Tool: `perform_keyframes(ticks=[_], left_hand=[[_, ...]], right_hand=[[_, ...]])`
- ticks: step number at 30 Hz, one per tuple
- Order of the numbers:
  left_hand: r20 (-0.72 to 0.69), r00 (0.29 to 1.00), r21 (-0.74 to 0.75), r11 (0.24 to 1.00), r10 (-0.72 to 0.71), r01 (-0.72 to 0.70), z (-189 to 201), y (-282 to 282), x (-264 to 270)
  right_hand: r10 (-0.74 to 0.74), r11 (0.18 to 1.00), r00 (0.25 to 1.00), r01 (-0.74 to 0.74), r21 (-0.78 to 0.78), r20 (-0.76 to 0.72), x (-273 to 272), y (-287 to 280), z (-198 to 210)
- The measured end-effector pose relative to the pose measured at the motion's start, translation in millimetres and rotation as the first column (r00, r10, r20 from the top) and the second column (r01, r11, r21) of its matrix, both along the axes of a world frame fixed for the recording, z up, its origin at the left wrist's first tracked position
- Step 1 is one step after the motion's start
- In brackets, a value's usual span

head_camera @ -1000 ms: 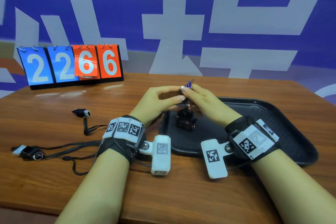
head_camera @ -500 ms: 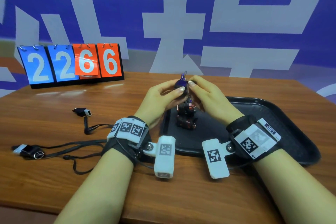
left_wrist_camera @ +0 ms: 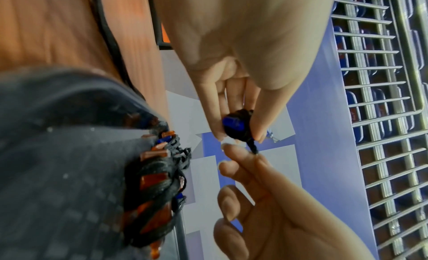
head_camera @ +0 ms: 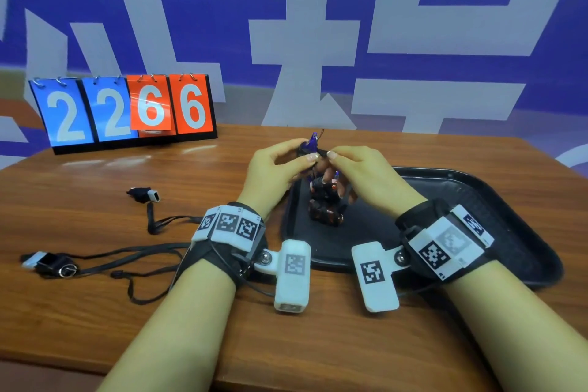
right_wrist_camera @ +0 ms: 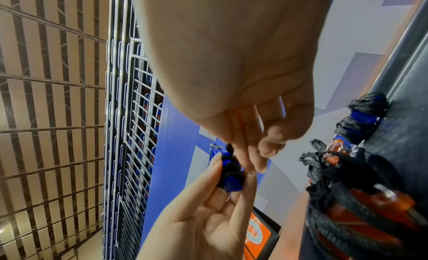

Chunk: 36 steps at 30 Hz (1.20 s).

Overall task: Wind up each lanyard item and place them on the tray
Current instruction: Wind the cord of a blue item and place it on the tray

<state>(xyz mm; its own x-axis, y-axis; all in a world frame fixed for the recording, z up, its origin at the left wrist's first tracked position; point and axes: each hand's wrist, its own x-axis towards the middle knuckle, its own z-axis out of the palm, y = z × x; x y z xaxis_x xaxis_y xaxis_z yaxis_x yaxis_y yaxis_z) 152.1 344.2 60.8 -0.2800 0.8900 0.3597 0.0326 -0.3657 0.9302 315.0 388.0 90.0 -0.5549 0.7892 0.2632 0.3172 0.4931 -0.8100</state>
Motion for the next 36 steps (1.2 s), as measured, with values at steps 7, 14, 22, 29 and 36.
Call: perform_keyframes(ticks=[7, 14, 22, 29, 36], left_hand=[[-0.283, 0.937, 0.099, 0.978, 0.204, -0.183, -1.7, 2.5, -3.9], [-0.414, 0.895, 0.154, 0.982, 0.168, -0.113, 2.9, -4.4, 0.2], [-0.367, 0.917, 0.133, 0.984, 0.156, -0.114, 0.6, -2.5, -3.0], [-0.236, 0.970, 0.112, 0.993, 0.051, -0.025, 2.2, -4.6, -1.2], [-0.182, 0.978, 0.117, 0.990, 0.104, -0.084, 1.0, -2.3, 0.8]], right_hand=[[-0.156, 0.987, 0.965, 0.148, -0.055, -0.211, 0.1, 5.3, -1.6], [-0.115, 0.984, 0.957, 0.073, -0.161, -0.268, -3.7, -1.5, -0.6], [-0.063, 0.956, 0.934, -0.044, -0.288, -0.351, 0.3, -2.2, -0.5], [0.070, 0.925, 0.916, -0.208, -0.318, -0.394, 5.6, 2.1, 0.5], [0.056, 0.929, 0.900, -0.206, -0.306, -0.433, 1.3, 0.2, 2.3]])
